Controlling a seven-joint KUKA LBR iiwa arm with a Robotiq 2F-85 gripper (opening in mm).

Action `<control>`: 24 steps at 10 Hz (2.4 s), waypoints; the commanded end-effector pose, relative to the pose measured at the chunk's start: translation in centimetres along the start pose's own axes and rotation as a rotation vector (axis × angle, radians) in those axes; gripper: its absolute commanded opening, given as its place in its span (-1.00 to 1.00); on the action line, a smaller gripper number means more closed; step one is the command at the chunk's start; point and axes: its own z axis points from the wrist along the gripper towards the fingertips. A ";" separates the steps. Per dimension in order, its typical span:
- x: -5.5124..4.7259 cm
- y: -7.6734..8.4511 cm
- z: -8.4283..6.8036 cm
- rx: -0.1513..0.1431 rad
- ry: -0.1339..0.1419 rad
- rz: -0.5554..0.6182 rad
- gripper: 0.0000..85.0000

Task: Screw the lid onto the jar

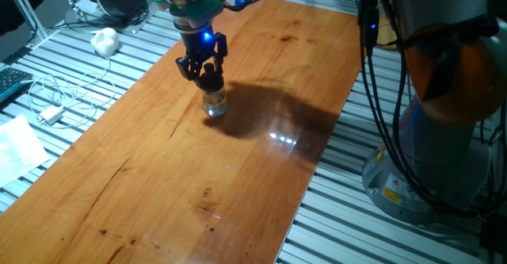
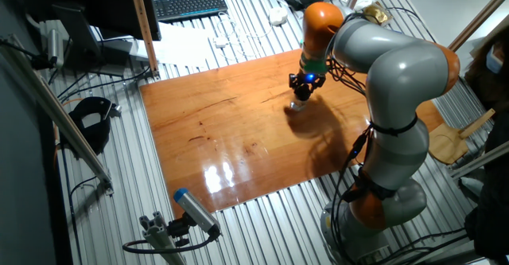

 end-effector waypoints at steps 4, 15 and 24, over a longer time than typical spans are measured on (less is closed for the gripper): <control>0.1 -0.1 0.2 0.007 0.012 0.093 -0.20; 0.2 -0.2 0.3 0.003 0.024 0.203 0.20; -0.6 -0.2 -0.9 0.043 -0.002 -0.076 1.00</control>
